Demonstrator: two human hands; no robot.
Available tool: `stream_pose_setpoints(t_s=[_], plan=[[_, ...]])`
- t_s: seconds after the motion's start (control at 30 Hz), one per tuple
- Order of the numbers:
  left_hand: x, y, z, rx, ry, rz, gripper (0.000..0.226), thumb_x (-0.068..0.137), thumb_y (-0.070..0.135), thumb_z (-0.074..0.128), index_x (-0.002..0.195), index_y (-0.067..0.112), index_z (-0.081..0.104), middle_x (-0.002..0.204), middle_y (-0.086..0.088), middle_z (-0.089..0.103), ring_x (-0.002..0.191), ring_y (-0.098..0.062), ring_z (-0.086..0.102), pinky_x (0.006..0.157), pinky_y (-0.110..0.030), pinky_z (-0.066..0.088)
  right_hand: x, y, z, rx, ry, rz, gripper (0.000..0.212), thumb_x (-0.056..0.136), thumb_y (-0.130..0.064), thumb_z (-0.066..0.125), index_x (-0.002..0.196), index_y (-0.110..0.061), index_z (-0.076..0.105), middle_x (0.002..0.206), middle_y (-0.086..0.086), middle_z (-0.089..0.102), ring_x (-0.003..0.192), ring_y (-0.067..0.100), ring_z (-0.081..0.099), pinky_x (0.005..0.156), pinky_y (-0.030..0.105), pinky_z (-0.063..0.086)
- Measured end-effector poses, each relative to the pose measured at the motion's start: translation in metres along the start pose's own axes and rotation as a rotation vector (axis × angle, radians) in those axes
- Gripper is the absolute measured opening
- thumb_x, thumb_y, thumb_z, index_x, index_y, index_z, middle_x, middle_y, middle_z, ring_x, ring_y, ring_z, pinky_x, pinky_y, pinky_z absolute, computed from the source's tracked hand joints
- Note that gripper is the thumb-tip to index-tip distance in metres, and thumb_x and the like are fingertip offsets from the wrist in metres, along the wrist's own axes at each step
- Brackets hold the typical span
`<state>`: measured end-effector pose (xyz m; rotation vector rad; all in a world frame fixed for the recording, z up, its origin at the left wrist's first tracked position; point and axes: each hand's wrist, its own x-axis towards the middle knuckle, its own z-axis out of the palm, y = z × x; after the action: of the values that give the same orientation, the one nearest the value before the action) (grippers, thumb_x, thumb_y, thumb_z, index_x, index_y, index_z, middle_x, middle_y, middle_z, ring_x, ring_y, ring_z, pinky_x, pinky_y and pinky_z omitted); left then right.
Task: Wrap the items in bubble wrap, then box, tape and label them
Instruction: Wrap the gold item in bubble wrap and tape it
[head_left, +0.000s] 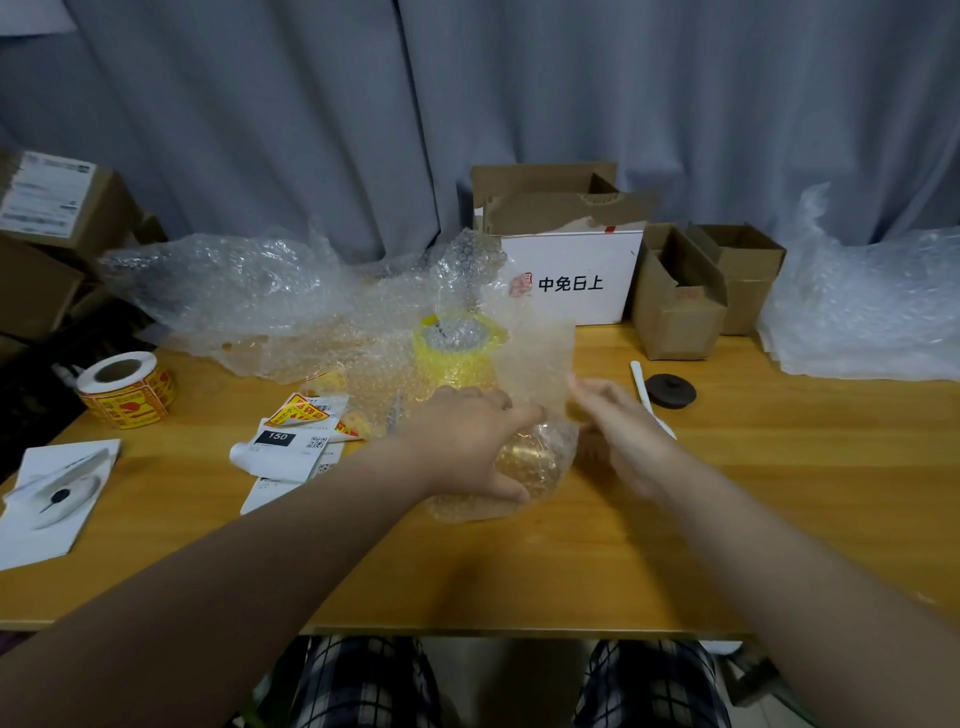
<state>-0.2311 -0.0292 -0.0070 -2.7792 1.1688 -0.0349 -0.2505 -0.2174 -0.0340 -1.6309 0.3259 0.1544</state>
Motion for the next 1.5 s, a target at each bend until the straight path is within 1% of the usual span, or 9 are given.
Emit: stream_pose_setpoints(t_s=[0.1, 0.2, 0.3, 0.47, 0.7, 1.0, 1.17, 1.33, 1.5], plan=[[-0.003, 0.002, 0.003, 0.016, 0.046, 0.001, 0.08, 0.076, 0.071, 0.054, 0.141, 0.035, 0.024, 0.137, 0.0, 0.047, 0.123, -0.024, 0.046, 0.1, -0.041, 0.035, 0.012, 0.001, 0.0, 0.031, 0.153, 0.157, 0.062, 0.086, -0.055, 0.061, 0.125, -0.008, 0.05, 0.102, 0.008, 0.062, 0.082, 0.02, 0.061, 0.066, 0.03, 0.052], [-0.009, 0.003, 0.004, 0.02, 0.092, 0.019, 0.078, 0.078, 0.069, 0.053, 0.142, 0.035, 0.024, 0.14, 0.0, 0.044, 0.127, -0.022, 0.042, 0.103, -0.04, 0.029, 0.018, 0.0, 0.01, -0.054, 0.106, 0.177, 0.042, 0.084, -0.038, 0.072, 0.098, -0.002, 0.058, 0.083, 0.011, 0.06, 0.062, 0.019, 0.053, 0.052, 0.027, 0.044], [-0.012, 0.002, 0.004, 0.074, 0.128, 0.035, 0.075, 0.08, 0.066, 0.053, 0.142, 0.034, 0.025, 0.142, -0.002, 0.041, 0.13, -0.023, 0.038, 0.106, -0.04, 0.027, 0.027, -0.002, 0.017, -0.022, 0.195, 0.072, 0.02, 0.084, -0.022, 0.073, 0.085, -0.008, 0.059, 0.088, 0.011, 0.064, 0.075, 0.023, 0.056, 0.065, 0.031, 0.046], [-0.002, -0.008, -0.002, 0.03, 0.144, -0.075, 0.074, 0.08, 0.064, 0.055, 0.14, 0.034, 0.026, 0.14, -0.003, 0.043, 0.129, -0.024, 0.039, 0.105, -0.041, 0.028, 0.042, -0.009, 0.017, 0.068, 0.35, -0.097, 0.018, 0.091, -0.028, 0.063, 0.079, -0.017, 0.055, 0.088, 0.01, 0.065, 0.08, 0.024, 0.059, 0.081, 0.043, 0.053], [0.014, 0.004, 0.003, -0.042, 0.066, -0.072, 0.077, 0.076, 0.066, 0.058, 0.139, 0.033, 0.03, 0.132, 0.0, 0.051, 0.122, -0.025, 0.046, 0.099, -0.042, 0.033, 0.044, 0.012, 0.01, 0.067, 0.312, -0.099, 0.02, 0.099, -0.028, 0.05, 0.083, -0.016, 0.047, 0.082, 0.006, 0.059, 0.071, 0.017, 0.054, 0.06, 0.028, 0.043], [0.023, 0.007, 0.007, -0.082, 0.081, 0.001, 0.079, 0.073, 0.068, 0.06, 0.138, 0.032, 0.035, 0.124, 0.005, 0.057, 0.117, -0.019, 0.051, 0.096, -0.037, 0.034, 0.054, 0.009, 0.011, 0.079, 0.281, 0.024, 0.016, 0.098, -0.027, 0.053, 0.088, -0.014, 0.051, 0.094, 0.012, 0.064, 0.086, 0.026, 0.062, 0.079, 0.042, 0.052], [0.026, 0.005, 0.002, -0.178, 0.063, -0.037, 0.081, 0.069, 0.07, 0.063, 0.135, 0.029, 0.04, 0.125, 0.006, 0.056, 0.114, -0.017, 0.053, 0.096, -0.035, 0.039, 0.031, -0.002, -0.014, -0.255, 0.481, -0.284, 0.04, 0.089, -0.042, 0.063, 0.114, -0.014, 0.047, 0.11, 0.002, 0.047, 0.095, 0.017, 0.049, 0.078, 0.028, 0.04], [0.029, 0.003, -0.001, -0.26, 0.075, -0.054, 0.074, 0.066, 0.07, 0.066, 0.124, 0.028, 0.048, 0.111, 0.008, 0.062, 0.1, -0.016, 0.058, 0.088, -0.038, 0.045, -0.013, 0.005, -0.022, -0.248, -0.086, -0.374, 0.037, 0.076, -0.05, 0.065, 0.099, -0.021, 0.069, 0.099, -0.006, 0.07, 0.095, 0.009, 0.065, 0.088, 0.027, 0.051], [0.029, 0.005, -0.008, -0.243, 0.041, -0.007, 0.074, 0.068, 0.065, 0.068, 0.128, 0.027, 0.046, 0.115, 0.008, 0.061, 0.1, -0.015, 0.057, 0.085, -0.034, 0.046, -0.008, 0.015, -0.015, -0.279, -0.002, -0.56, 0.012, 0.084, -0.009, 0.07, 0.084, -0.02, 0.074, 0.106, 0.0, 0.065, 0.1, 0.005, 0.06, 0.088, 0.013, 0.044]])
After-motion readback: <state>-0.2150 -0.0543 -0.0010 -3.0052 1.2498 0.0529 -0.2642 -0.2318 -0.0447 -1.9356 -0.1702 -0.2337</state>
